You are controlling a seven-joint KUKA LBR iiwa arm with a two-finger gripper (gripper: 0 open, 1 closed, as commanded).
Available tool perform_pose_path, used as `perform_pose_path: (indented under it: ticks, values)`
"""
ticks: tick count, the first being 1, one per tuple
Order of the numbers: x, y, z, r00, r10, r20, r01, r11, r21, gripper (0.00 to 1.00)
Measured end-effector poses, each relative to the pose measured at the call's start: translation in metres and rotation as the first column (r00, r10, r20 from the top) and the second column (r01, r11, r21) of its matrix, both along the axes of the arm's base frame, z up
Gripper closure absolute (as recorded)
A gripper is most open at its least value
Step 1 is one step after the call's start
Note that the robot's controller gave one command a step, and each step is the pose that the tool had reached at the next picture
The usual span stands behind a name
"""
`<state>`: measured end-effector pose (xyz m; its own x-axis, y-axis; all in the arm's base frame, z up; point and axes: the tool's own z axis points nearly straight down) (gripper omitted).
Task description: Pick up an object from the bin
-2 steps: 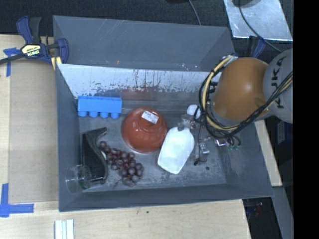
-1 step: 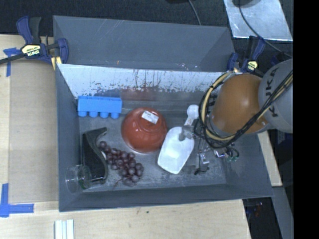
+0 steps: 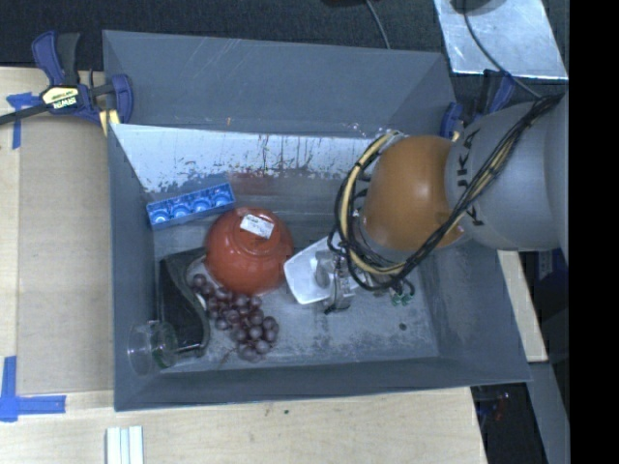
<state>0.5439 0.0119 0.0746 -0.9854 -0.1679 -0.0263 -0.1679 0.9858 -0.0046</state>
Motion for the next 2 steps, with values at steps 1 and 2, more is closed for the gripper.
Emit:
perform_pose_path:
  ticks: [1,2]
  values:
    - [0.000,0.000,0.000,1.000,0.000,0.000,0.000,1.000,0.000,1.00]
    - [0.003,-0.010,-0.003,1.000,-0.019,0.004,0.019,1.000,0.001,1.00]
